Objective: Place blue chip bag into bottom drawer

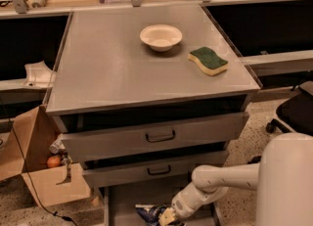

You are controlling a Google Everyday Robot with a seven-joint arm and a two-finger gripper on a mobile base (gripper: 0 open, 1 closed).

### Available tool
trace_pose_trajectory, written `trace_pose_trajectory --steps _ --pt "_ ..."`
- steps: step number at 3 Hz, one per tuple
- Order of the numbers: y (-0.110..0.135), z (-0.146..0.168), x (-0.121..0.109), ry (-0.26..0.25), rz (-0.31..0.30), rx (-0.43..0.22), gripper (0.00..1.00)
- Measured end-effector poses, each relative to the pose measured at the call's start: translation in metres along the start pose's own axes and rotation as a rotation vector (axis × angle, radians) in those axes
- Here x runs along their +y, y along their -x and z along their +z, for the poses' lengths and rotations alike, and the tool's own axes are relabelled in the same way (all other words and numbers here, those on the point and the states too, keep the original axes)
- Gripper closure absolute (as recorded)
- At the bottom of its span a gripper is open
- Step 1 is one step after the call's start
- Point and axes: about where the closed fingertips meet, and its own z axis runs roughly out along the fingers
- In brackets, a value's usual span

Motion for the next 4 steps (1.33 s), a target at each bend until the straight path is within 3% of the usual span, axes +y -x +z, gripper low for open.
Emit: trace_pose_trajectory --steps 1,2,3,4 --pt "0.003 0.021 -0.003 0.043 0.012 0.004 1.0" --pt "0.002 0.023 -0.004 0.045 0.014 0.005 1.0" --pt "0.016 0.07 -0.01 0.086 0.003 0.02 1.0" --pt "0.017 0.081 -0.019 0.09 0.025 0.019 1.0"
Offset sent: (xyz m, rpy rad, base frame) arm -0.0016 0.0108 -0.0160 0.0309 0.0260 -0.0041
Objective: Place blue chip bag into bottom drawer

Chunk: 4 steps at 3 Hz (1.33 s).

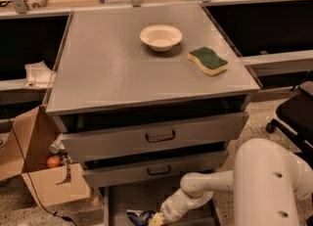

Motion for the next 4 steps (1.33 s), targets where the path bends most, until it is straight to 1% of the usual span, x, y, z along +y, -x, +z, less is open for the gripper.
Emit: trace_pose_trajectory --steps 1,2,3,4 --pt "0.008 0.015 -0.017 -0.008 0.024 -0.008 1.0" --pt "0.013 0.033 -0.036 0.001 0.054 -0.01 1.0" --pt "0.015 0.04 -0.043 0.005 0.064 -0.012 1.0" --pt "0.015 0.04 -0.043 0.005 0.065 -0.012 0.73"
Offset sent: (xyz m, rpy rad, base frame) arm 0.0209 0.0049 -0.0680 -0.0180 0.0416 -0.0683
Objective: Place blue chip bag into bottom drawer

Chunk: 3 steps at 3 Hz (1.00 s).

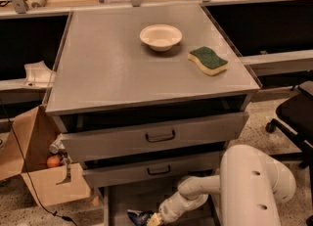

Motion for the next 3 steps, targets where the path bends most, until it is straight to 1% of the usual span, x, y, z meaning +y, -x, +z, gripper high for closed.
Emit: trace_pose_trajectory --steps 3 --pt "0.0 0.0001 0.0 0.0 0.0 0.0 0.04"
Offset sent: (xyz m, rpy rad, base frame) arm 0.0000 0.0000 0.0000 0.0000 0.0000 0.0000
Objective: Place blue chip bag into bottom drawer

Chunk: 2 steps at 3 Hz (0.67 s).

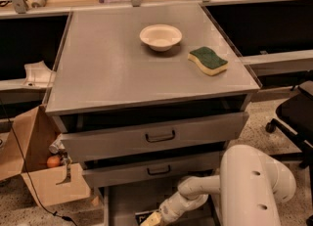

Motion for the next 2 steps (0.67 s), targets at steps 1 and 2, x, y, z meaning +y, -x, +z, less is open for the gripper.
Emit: trace_pose_trajectory --steps 1,2 --pt "0.0 0.0001 0.0 0.0 0.0 0.0 0.0" --pt "0.0 0.0001 0.0 0.0 0.0 0.0 0.0"
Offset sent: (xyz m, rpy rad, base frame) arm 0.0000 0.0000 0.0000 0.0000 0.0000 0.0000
